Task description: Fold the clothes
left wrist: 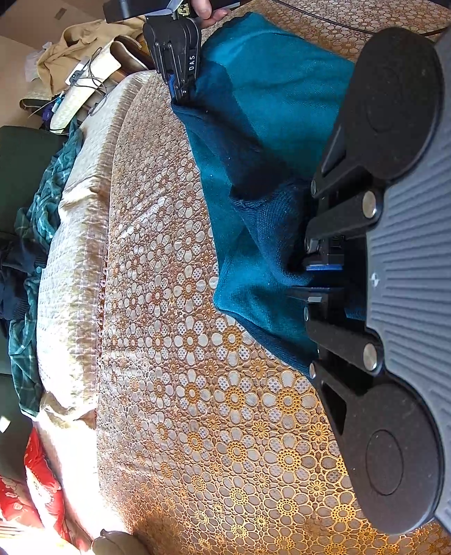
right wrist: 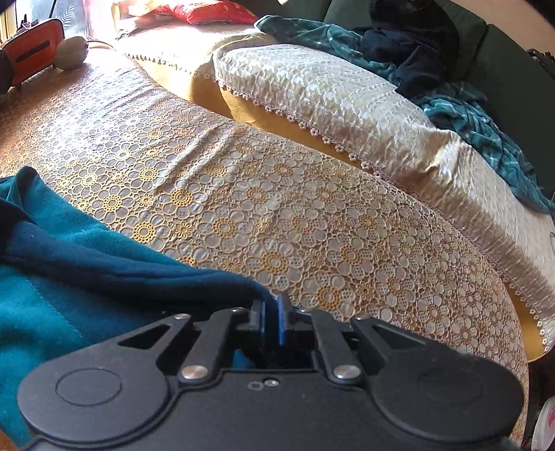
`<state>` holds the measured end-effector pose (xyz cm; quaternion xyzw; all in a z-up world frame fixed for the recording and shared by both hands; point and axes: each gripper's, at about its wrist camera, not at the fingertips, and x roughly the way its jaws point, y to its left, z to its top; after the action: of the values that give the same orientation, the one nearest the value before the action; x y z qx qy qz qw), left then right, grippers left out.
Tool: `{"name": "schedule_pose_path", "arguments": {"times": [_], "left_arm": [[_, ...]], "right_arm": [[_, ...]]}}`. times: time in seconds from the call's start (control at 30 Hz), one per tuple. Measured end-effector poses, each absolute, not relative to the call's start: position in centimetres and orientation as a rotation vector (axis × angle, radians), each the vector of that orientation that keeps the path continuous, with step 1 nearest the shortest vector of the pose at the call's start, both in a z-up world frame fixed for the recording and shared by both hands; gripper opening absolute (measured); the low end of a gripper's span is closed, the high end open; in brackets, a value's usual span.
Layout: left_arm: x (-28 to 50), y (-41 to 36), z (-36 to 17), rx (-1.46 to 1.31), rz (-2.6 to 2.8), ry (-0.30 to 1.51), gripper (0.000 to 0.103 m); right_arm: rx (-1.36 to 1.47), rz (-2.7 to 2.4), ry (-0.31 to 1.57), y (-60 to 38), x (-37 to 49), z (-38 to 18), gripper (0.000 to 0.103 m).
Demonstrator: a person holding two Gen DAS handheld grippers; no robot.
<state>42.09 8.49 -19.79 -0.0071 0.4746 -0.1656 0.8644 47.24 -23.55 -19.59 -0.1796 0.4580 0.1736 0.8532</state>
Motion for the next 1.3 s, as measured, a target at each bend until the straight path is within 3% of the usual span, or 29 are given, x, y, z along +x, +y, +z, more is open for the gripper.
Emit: {"name": "schedule_pose_path", "arguments": {"times": [0.73,1.0,1.17,1.2,1.27,1.3], "left_arm": [[42.0,8.1,-16.7,-0.054,-0.340,0.996,0.008],[42.8,11.8,-19.8,-0.435,-0.228,1.091,0.008],[41.6,10.3,-17.7,-0.233,-0.265,1.035,0.011],[41.2,9.8,-17.2,-0.164,-0.273,1.011,0.018],[40.2,9.4,-16.5,-0.051,-0.281,0.943,0.051],[39.7,9.3,-16.2,-0.013,-0.307,0.917,0.087]], "right_arm": [[-0.151,0.350,0.947,-30.1,43.5,-13.3,0.103],[-0.146,0.327,0.996,-33.5,40.7,-13.9,0.103],[-0.160,0.326,1.016,-33.7,39.6,-14.8,0.103],[-0.164,0.330,1.014,-33.5,39.5,-14.9,0.103],[-0.163,0.344,1.006,-33.0,39.3,-14.8,0.103],[-0.164,0.353,1.001,-32.7,39.2,-14.8,0.103]]}}
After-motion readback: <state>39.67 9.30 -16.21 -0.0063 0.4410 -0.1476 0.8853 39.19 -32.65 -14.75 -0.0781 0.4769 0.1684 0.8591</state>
